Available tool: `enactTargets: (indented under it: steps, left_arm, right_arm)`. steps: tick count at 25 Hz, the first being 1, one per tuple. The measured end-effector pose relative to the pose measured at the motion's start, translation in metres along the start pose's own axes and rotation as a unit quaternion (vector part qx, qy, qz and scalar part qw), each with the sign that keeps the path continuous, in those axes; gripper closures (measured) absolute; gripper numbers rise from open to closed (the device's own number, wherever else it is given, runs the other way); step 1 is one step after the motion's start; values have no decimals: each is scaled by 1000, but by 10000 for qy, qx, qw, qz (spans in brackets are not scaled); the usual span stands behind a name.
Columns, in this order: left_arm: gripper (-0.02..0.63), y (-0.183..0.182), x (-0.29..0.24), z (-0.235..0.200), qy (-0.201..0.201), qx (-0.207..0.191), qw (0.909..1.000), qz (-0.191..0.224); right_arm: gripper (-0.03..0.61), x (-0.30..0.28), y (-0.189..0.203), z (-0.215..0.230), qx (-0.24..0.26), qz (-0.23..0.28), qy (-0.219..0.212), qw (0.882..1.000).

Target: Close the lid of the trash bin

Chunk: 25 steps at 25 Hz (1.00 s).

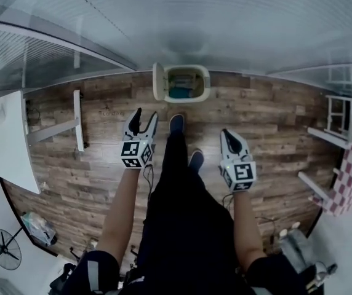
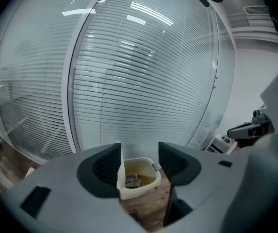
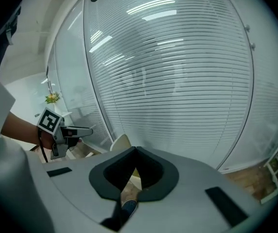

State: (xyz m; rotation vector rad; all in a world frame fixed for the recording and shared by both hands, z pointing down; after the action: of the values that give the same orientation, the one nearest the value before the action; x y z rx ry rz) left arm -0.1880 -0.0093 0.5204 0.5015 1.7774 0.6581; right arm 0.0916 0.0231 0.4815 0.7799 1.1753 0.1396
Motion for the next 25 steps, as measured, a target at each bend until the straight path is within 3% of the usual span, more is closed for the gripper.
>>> enactTargets:
  steps: [6,14,19,25]
  left_arm:
    - [376,14,-52,-11,21,-95,9996,-259]
    - [376,26,-107,-40,-27,-249,9983,-531]
    - [376,43,-142,-55,19,-397,9961,-784]
    - [376,52,-166,-56,198,-388,9964,-722]
  right_arm:
    - [574,-23,-2,-3,171,116,-169,9996]
    - [574,-57,11,-2,136,-67,-262,9995]
    - [574,-74,24,-5,417,-289,-177,9986]
    - [574,-90,40,-11,387,-377,-289,9981]
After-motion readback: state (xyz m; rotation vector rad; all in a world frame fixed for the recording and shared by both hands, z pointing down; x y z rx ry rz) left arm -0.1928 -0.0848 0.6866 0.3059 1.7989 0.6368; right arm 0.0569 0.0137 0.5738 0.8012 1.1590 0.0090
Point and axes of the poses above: the fingertips, and each gripper's own axes: x backward along the fingers, z to its right, y out of its underside, the point moved 1 cm from there along x, backward along the fingers, and after that the axes turned 14 degrees about -z, right-handed, at the moved point
